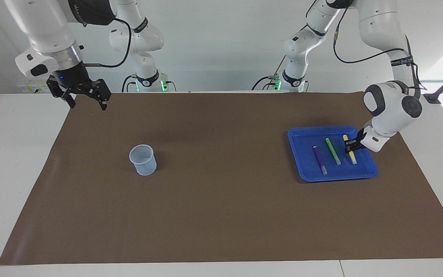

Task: Right arm passes pens to left for tray arrangement
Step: 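Place the yellow pen in the tray while the right gripper withdraws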

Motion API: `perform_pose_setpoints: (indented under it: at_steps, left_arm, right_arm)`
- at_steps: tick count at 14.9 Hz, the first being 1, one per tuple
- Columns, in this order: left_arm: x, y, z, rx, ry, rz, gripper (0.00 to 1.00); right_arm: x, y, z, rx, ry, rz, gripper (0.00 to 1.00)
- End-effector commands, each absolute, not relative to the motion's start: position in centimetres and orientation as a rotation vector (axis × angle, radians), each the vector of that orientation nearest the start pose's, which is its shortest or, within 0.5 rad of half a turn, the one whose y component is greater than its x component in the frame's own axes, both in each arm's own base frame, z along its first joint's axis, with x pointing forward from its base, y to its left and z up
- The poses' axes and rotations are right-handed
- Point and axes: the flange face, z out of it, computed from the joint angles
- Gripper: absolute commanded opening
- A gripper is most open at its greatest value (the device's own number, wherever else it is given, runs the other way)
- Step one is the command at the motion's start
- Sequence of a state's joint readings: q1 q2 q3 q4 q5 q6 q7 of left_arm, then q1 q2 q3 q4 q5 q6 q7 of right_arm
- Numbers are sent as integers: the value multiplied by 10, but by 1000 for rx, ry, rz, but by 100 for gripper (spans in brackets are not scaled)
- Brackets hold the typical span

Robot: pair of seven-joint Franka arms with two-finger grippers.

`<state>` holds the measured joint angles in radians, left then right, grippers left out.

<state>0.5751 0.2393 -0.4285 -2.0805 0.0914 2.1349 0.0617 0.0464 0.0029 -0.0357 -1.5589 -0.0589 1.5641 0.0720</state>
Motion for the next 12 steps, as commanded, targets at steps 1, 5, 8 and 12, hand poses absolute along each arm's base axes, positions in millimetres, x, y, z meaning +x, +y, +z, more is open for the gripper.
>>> perform_pose_setpoints:
  at_steps: [1,5,8,12]
  left_arm:
    - [542,90,304,-3155,-38,249,0]
    - [542,90,304,-3154,-48,252,100]
    - [543,90,305,-3154,-54,256,100]
    - [547,90,312,-3154,-56,259,100]
  right_arm:
    - [551,-1,625,-3195,74,17,100]
    - [551,0,625,-3193,69,15,100]
    - [550,1,625,-3193,64,22,100]
    - [552,14,627,-3187,40,2,100]
